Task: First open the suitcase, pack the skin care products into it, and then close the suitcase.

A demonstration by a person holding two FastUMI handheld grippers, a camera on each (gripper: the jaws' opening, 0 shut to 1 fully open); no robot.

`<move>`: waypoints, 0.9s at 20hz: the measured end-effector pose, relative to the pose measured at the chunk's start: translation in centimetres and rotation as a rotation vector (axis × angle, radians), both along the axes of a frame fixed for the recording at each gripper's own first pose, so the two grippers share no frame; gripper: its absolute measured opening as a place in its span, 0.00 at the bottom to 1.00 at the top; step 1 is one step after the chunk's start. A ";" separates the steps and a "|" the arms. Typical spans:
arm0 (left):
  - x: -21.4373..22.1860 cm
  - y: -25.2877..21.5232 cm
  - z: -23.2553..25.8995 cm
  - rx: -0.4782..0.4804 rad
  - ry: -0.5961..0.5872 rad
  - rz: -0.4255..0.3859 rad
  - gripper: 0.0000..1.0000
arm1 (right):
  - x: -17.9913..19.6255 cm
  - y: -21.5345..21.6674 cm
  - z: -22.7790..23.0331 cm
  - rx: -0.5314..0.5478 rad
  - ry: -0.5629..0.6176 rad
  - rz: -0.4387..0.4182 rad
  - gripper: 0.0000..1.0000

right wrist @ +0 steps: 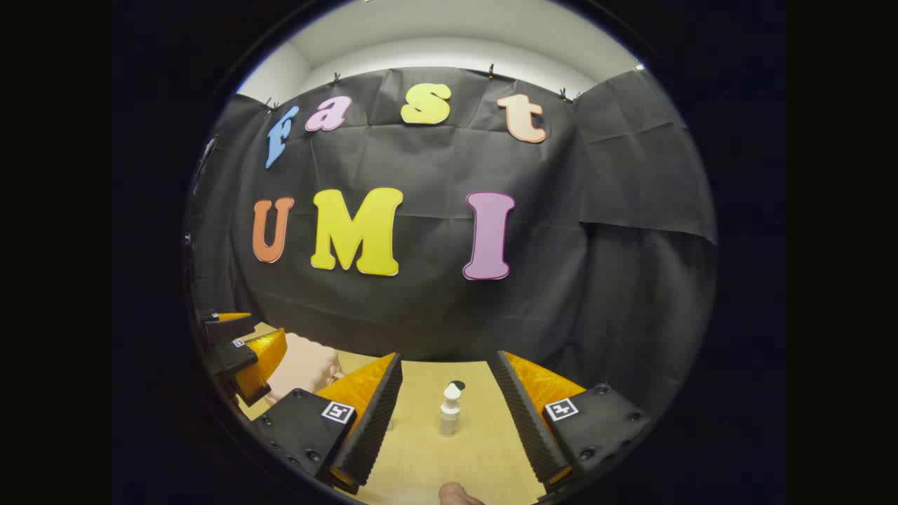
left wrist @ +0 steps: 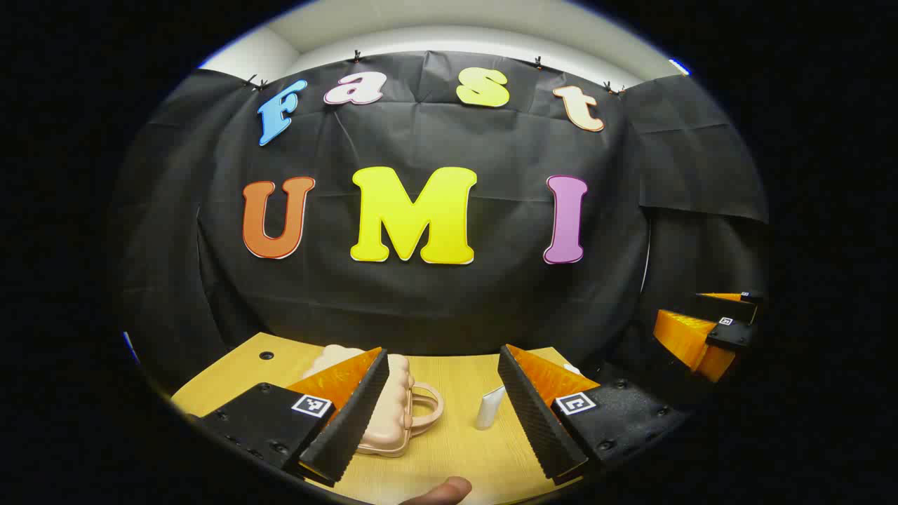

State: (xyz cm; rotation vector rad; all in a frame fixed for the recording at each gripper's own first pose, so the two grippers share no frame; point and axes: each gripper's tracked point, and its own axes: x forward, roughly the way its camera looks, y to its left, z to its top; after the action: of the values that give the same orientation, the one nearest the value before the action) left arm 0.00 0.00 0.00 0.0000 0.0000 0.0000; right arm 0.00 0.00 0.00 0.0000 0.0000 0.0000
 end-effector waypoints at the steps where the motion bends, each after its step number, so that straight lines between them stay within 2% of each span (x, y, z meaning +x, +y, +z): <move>1: 0.0 0.0 0.0 0.002 -0.001 0.004 1.00 | 0.1 0.0 0.1 -0.003 -0.001 0.010 0.80; 13: -0.1 0.1 -0.4 0.025 0.014 0.046 0.99 | 1.3 0.2 -1.0 0.002 0.026 0.059 0.80; 18: 2.0 2.9 -3.9 0.111 0.043 0.109 0.99 | 1.5 -0.7 -1.6 -0.012 0.025 0.043 0.80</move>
State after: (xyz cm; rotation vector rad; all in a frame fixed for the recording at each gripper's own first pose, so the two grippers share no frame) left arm 1.97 2.92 -3.86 0.1115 0.0431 0.1091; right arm 1.46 -0.71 -1.61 -0.0119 0.0253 0.0428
